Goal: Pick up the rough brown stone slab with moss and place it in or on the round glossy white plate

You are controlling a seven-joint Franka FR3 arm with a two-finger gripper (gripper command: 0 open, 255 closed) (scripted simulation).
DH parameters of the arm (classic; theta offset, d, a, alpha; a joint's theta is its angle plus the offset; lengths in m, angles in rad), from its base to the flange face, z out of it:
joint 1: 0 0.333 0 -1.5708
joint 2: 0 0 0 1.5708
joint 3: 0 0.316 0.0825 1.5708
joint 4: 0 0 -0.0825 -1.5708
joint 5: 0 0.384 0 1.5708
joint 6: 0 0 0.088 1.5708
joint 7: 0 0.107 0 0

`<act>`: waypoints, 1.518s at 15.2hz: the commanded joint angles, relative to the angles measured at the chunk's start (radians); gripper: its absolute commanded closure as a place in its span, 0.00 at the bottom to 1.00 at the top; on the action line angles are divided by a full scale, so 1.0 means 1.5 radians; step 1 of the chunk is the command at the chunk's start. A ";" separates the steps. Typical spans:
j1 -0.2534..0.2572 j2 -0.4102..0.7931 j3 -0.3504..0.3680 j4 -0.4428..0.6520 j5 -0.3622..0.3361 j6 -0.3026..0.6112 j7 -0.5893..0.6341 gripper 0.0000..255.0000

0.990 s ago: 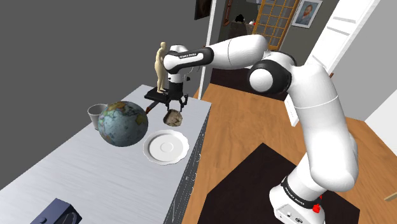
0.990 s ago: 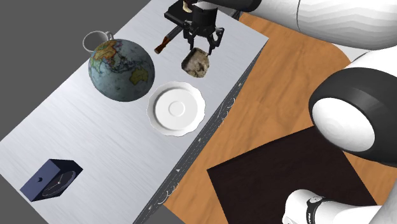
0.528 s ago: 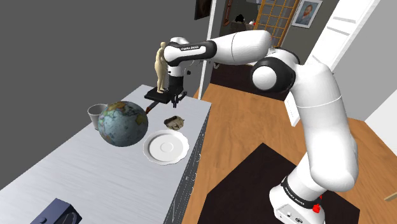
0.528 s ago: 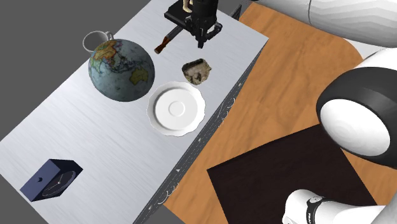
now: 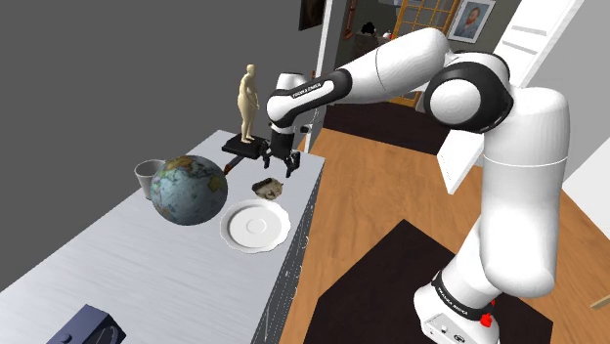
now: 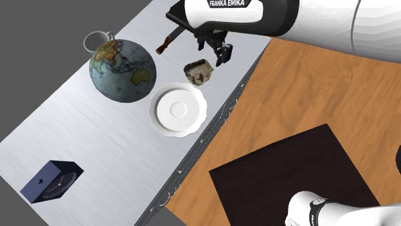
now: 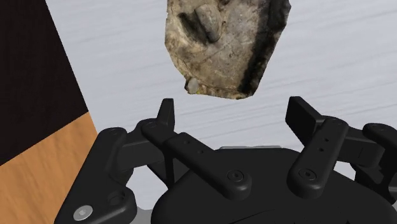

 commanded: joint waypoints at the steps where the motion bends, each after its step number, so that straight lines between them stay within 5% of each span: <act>1: 0.009 -0.004 -0.004 -0.028 0.003 0.035 0.031 0.00; 14: 0.010 0.024 0.001 -0.038 0.012 0.073 0.025 0.00; 15: 0.010 0.024 0.001 -0.038 0.012 0.073 0.025 1.00; 23: 0.010 0.024 0.001 -0.038 0.012 0.073 0.025 1.00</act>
